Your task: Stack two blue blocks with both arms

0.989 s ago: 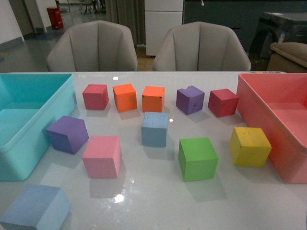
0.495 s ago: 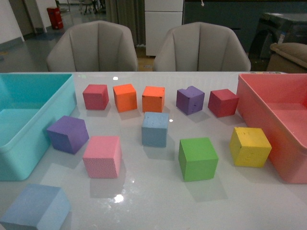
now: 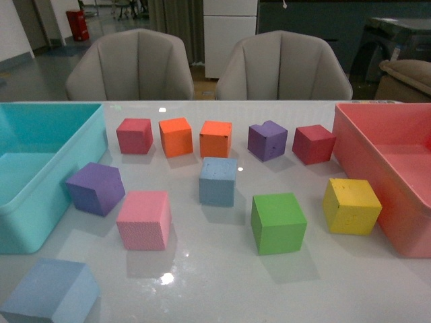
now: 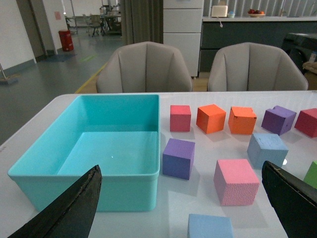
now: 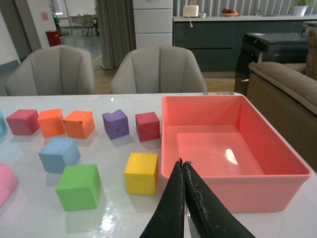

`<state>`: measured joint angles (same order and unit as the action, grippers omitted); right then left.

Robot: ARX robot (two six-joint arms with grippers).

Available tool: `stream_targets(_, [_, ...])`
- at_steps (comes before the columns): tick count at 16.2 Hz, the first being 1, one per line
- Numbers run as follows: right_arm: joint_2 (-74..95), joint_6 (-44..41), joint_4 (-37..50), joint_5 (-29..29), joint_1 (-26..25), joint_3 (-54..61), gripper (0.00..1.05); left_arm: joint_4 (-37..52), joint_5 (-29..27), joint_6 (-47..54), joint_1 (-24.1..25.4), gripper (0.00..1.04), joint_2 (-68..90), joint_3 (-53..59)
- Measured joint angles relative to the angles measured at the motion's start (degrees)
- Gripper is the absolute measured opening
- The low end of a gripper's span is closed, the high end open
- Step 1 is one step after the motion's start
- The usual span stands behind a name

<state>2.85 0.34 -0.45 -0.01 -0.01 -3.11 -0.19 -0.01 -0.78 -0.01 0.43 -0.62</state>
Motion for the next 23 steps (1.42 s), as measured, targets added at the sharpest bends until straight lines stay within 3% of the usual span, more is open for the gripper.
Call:
stream_targets(2, [-2.62,0.0,0.13,0.07,0.0,2.43,0.02,0.0,0.0,-0.02,0.0,0.98,0.0,0.0])
stream_targets(5, [-2.62,-0.02,0.26,0.07,0.0,2.43,0.34,0.0,0.0,-0.02,0.0,0.98,0.0,0.0])
stream_targets(13, [-2.62,-0.02,0.26,0.04,0.0,2.43,0.6,0.0,0.0,-0.02,0.0,0.98,0.0,0.0])
stream_targets(18, [-2.62,0.0,0.26,0.07,0.0,2.43,1.0,0.0,0.0,-0.02,0.0,0.98,0.0,0.0])
stream_targets(23, [-2.62,-0.02,0.26,0.04,0.0,2.43,0.98,0.0,0.0,-0.02,0.0,0.98,0.0,0.0])
